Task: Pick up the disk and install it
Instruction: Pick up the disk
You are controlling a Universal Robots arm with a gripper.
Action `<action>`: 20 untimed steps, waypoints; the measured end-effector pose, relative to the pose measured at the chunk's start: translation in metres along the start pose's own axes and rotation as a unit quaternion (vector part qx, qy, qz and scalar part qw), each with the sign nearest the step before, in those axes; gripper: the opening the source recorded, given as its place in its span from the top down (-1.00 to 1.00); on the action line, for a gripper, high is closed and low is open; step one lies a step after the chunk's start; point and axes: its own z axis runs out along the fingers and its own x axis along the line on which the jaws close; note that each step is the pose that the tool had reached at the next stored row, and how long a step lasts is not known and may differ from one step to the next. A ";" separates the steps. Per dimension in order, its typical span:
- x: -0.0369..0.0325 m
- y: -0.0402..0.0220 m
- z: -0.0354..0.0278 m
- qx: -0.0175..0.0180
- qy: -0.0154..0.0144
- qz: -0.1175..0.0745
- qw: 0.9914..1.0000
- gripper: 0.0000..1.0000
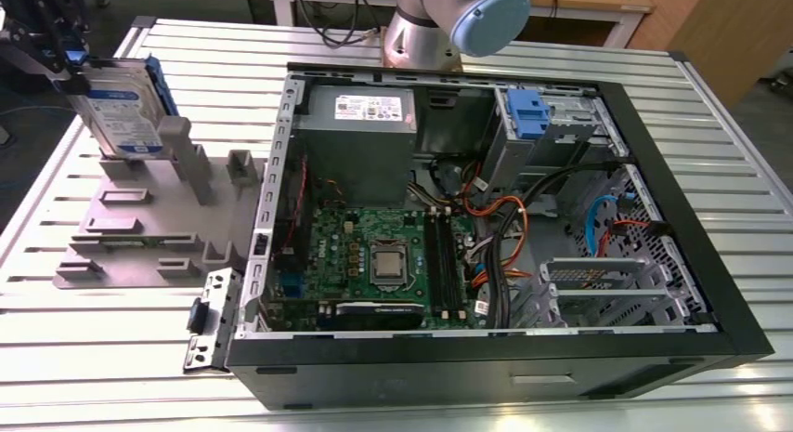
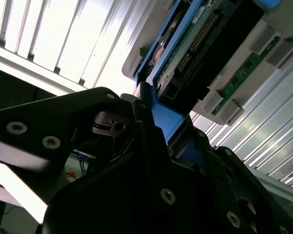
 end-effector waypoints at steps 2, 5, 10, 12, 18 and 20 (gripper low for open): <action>0.0000 0.0000 0.0000 0.000 0.000 0.000 1.000 0.27; 0.0000 0.0000 -0.0005 0.000 0.000 0.000 1.000 0.27; 0.0000 0.0000 -0.0016 0.000 0.000 0.000 1.000 0.27; 0.0000 0.0000 -0.0021 0.000 0.000 0.000 1.000 0.27; 0.0001 0.0000 -0.0031 0.000 0.000 0.000 1.000 0.27; 0.0001 0.0000 -0.0039 0.000 0.000 0.000 1.000 0.27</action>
